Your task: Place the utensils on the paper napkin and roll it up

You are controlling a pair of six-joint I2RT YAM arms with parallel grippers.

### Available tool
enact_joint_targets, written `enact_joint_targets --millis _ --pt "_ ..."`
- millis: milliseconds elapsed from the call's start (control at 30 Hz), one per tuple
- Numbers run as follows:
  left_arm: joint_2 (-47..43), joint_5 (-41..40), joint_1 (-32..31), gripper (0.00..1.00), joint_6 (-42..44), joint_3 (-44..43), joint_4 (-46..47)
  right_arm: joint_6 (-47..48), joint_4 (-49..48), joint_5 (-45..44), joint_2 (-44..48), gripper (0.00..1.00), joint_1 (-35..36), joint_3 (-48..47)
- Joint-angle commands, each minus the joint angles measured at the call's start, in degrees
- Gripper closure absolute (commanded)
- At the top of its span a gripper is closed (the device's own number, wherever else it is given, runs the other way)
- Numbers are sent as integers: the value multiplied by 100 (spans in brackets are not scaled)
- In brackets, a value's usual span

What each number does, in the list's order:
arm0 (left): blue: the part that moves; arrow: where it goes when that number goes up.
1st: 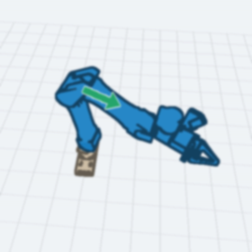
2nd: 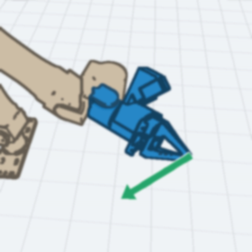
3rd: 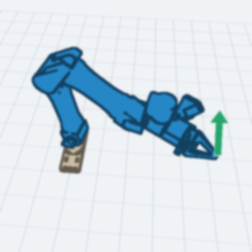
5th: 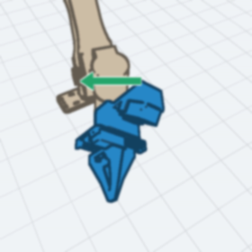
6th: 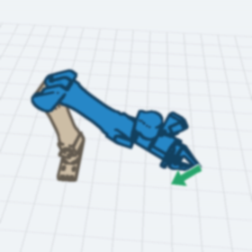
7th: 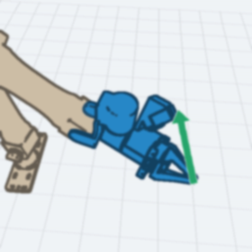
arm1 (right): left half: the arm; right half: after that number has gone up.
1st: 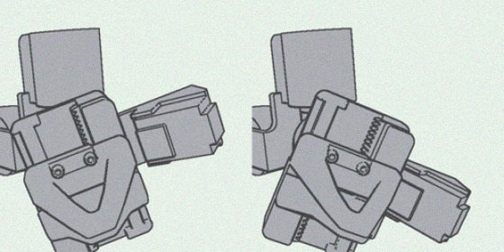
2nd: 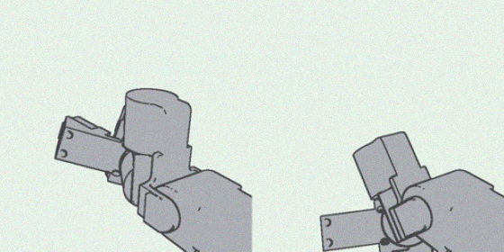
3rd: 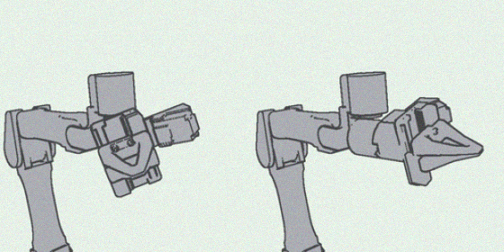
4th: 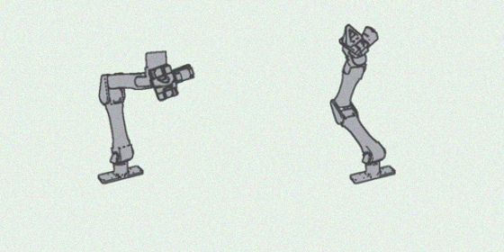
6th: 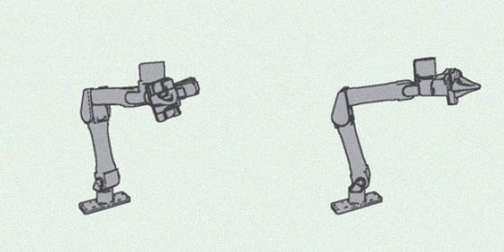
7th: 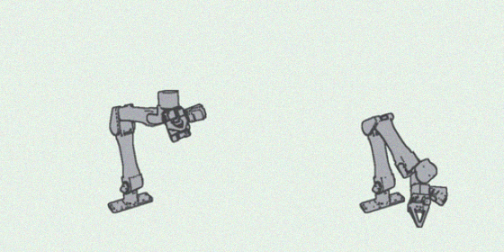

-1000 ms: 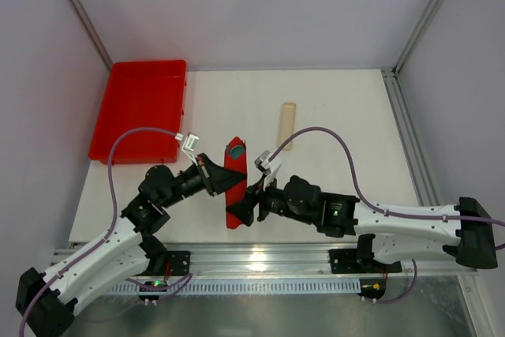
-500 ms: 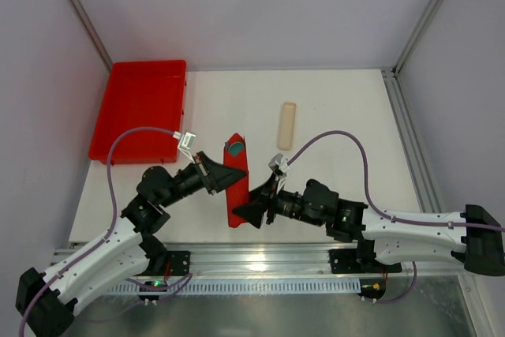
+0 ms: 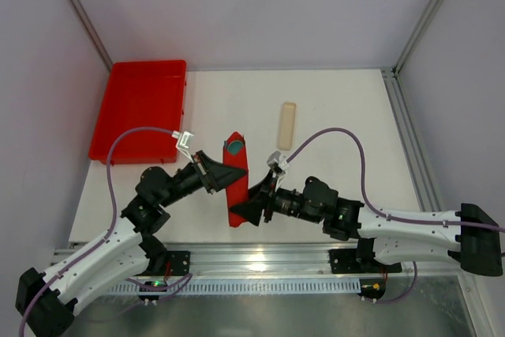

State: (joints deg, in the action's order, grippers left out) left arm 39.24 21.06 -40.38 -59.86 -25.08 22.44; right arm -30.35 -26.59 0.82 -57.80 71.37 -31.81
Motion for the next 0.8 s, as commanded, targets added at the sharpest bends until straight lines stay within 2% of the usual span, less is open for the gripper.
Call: enact_joint_targets --millis 0,233,467,667,733,767 --pt "-57 -14 -14 100 -123 -50 454 -50 -654 164 -47 46 -45 -44" --pt "-5 -5 -14 100 -220 -32 586 -59 -927 524 -144 50 -97 -18" --pt "-22 21 -22 100 -237 -85 595 -199 -1041 735 -205 63 -203 43" --pt "-40 47 -14 100 -246 -93 560 -252 -1042 1051 -267 64 -317 26" --pt "-31 109 -14 100 -246 -102 560 -270 -1015 1122 -319 79 -378 9" --pt "-31 144 -14 100 -246 -111 560 -287 -1067 1218 -337 94 -396 17"
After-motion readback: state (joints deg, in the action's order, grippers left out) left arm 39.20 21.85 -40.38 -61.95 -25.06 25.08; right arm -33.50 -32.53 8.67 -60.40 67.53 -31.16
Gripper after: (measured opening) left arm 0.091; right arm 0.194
